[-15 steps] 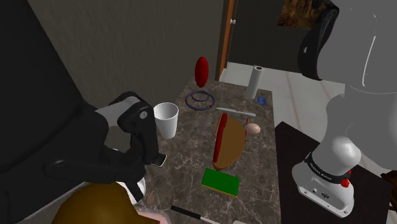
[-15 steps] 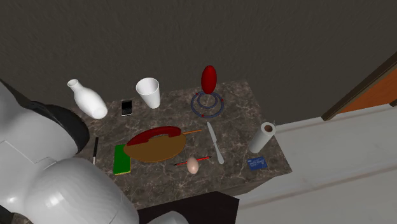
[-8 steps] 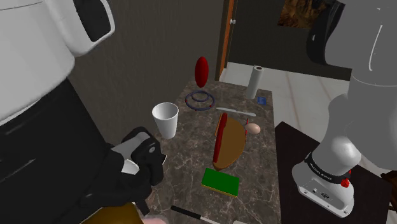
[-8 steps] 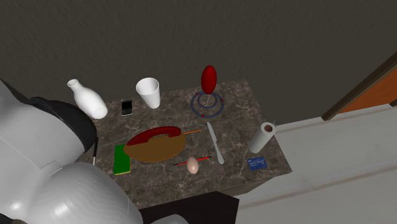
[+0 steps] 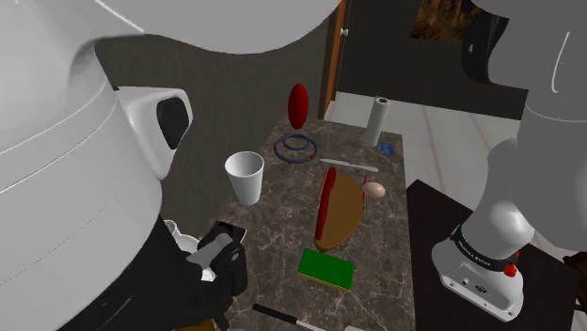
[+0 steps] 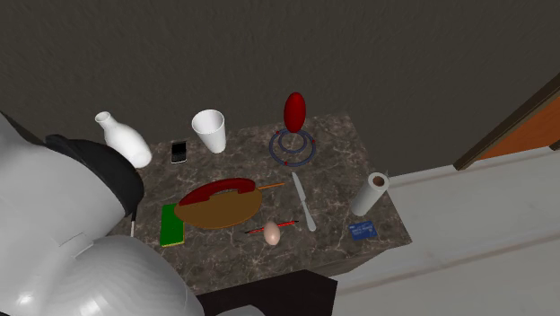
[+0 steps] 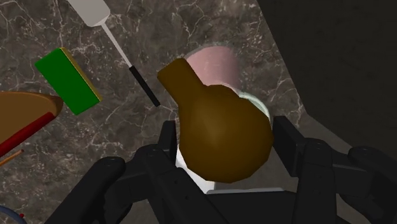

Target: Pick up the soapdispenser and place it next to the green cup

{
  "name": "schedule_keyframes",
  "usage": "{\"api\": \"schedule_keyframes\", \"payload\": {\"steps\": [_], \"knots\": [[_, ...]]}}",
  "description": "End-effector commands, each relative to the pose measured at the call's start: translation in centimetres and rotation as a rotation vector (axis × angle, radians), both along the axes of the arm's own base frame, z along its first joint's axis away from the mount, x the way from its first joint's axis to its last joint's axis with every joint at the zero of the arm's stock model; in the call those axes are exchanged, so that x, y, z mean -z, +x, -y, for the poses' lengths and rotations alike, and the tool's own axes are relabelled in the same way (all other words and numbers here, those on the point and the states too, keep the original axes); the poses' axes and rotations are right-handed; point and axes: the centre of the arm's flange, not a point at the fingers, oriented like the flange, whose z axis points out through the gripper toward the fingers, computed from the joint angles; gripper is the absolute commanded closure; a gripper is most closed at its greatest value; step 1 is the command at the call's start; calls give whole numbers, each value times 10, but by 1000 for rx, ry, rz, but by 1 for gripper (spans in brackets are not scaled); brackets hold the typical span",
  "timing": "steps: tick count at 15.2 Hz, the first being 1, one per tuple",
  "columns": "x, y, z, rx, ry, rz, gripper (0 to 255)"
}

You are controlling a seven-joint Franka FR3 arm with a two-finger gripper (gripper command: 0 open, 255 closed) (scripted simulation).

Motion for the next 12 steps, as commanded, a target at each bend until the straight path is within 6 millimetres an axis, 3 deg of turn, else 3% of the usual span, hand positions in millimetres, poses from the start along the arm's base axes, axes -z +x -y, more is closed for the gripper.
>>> {"api": "schedule_keyframes", "payload": {"steps": [1,12], "knots": [[11,0,0,0,1,0,255],[69,0,0,0,1,0,255]]}}
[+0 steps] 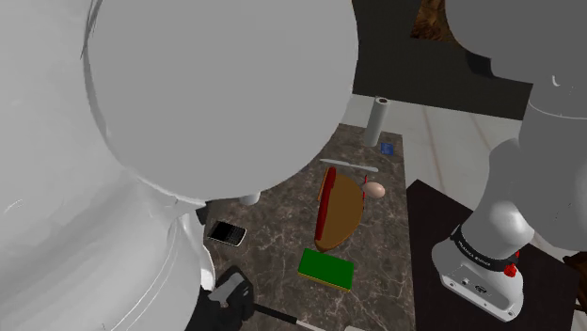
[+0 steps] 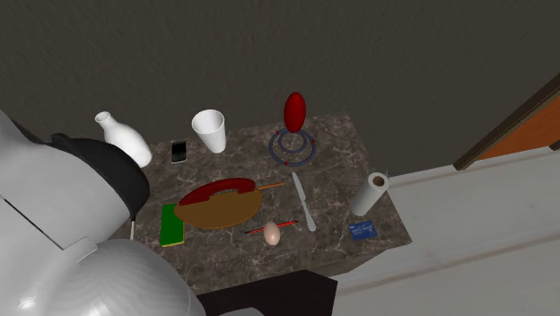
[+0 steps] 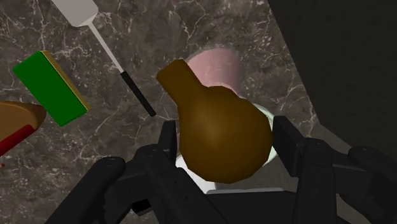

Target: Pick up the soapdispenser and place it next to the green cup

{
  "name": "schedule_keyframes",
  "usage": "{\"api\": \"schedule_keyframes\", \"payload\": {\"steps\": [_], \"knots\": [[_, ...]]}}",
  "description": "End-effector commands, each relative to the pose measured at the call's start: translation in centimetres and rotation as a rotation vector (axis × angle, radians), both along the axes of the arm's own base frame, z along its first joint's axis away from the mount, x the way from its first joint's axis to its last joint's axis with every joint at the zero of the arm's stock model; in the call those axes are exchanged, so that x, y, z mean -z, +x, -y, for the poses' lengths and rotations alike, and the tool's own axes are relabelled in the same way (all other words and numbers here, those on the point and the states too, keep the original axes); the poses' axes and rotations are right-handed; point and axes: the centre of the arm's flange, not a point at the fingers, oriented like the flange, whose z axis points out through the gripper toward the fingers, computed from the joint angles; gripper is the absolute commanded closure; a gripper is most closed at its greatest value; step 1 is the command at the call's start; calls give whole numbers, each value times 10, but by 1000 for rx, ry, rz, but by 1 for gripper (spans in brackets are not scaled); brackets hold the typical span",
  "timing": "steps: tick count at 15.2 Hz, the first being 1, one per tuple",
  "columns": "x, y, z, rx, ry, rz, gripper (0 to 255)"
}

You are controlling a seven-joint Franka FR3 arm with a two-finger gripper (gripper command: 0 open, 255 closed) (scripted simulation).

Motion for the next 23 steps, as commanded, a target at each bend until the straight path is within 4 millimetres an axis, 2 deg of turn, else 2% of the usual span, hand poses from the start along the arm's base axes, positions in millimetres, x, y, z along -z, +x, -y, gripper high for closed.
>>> {"api": "schedule_keyframes", "payload": {"steps": [1,7,15,16,21,23], "knots": [[10,1,0,0,1,0,255],[42,1,0,0,1,0,255],[42,1,0,0,1,0,255],[42,1,0,0,1,0,0],[42,1,0,0,1,0,0],[16,2,0,0,1,0,0]]}}
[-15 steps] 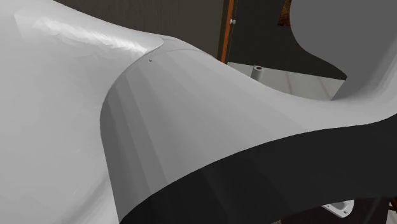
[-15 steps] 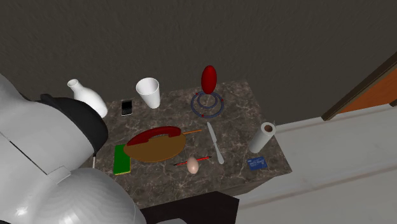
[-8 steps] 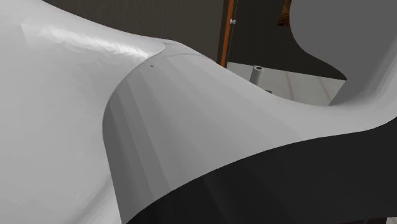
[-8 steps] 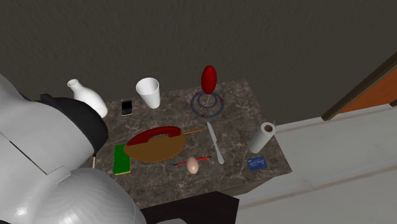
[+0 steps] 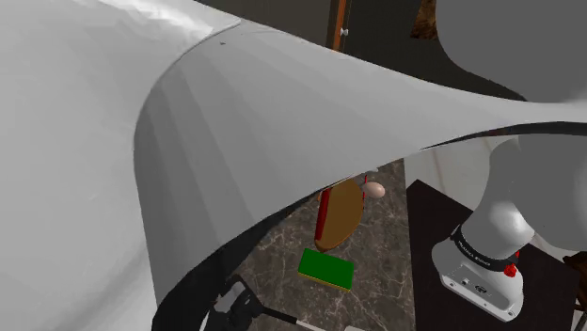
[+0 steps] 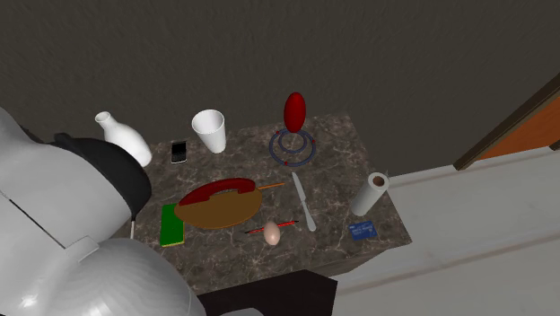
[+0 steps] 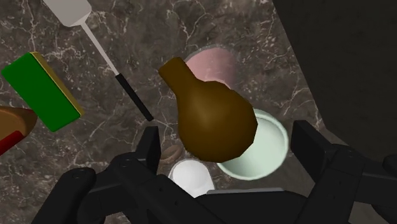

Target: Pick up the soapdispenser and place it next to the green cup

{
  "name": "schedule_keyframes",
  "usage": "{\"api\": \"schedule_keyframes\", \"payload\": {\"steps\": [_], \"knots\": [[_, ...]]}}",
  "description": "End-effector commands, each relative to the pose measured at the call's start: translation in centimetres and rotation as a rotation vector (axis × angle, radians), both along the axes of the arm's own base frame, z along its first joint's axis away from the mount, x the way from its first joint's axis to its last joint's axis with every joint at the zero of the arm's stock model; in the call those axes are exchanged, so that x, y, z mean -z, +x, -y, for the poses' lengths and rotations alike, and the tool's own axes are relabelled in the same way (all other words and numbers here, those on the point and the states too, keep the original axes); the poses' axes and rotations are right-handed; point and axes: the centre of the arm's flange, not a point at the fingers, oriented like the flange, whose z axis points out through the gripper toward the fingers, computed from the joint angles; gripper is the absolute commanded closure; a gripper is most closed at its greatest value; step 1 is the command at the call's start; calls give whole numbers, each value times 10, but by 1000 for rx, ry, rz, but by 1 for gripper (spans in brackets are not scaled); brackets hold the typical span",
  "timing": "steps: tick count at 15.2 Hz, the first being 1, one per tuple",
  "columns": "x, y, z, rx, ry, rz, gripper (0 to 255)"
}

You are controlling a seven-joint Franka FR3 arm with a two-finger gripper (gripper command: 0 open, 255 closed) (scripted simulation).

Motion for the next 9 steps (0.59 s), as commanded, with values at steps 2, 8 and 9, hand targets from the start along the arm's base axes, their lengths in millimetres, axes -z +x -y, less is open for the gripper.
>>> {"api": "schedule_keyframes", "payload": {"steps": [2,8,9], "knots": [[-34,3,0,0,-1,0,0],[-34,3,0,0,-1,0,0],[-34,3,0,0,-1,0,0]]}}
